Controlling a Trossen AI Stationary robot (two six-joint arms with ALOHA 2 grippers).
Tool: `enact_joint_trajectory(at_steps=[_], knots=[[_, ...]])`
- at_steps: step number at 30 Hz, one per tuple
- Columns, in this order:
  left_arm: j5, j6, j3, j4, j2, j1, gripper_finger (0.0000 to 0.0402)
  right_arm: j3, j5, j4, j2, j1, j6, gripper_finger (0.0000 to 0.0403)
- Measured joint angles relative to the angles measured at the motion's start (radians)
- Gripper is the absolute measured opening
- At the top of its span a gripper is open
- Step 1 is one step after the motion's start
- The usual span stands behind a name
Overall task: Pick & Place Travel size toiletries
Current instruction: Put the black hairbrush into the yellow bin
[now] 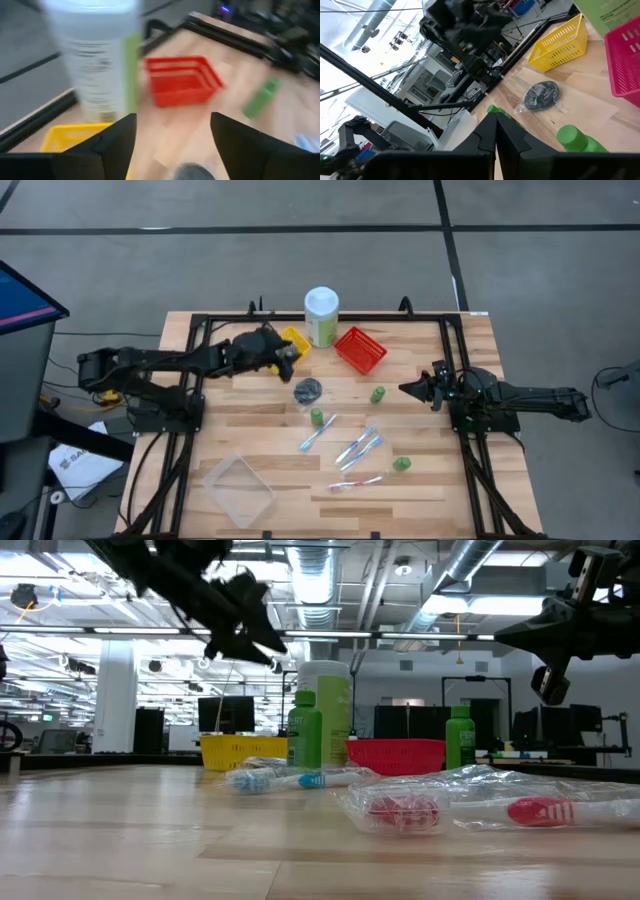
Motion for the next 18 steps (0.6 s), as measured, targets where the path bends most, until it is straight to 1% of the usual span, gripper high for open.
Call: enact_joint_trajectory(at_steps=[2, 4, 8, 14, 16, 18], knots=[[0.003, 0.026, -0.001, -0.038, -0.01, -0.054, 0.0263, 0.0, 0.0, 0.0, 0.0, 0.0, -0.001, 0.0], [0.003, 0.014, -0.016, -0.058, -0.008, -0.104, 0.0266, 0.0, 0.0, 0.0, 0.0, 0.0, -0.002, 0.0], [0.0, -0.117, -0.067, -0.062, 0.018, -0.183, 0.0266, 0.0, 0.0, 0.0, 0.0, 0.0, -0.002, 0.0], [-0.13, -0.373, -0.167, -0.061, 0.054, -0.248, 0.0267, 0.0, 0.0, 0.0, 0.0, 0.001, -0.002, 0.0], [-0.154, -0.414, -0.19, -0.056, 0.06, -0.252, 0.0266, 0.0, 0.0, 0.0, 0.0, 0.0, -0.002, 0.0], [-0.158, -0.422, -0.209, -0.055, 0.06, -0.252, 0.0267, 0.0, 0.0, 0.0, 0.0, 0.001, -0.002, 0.0]])
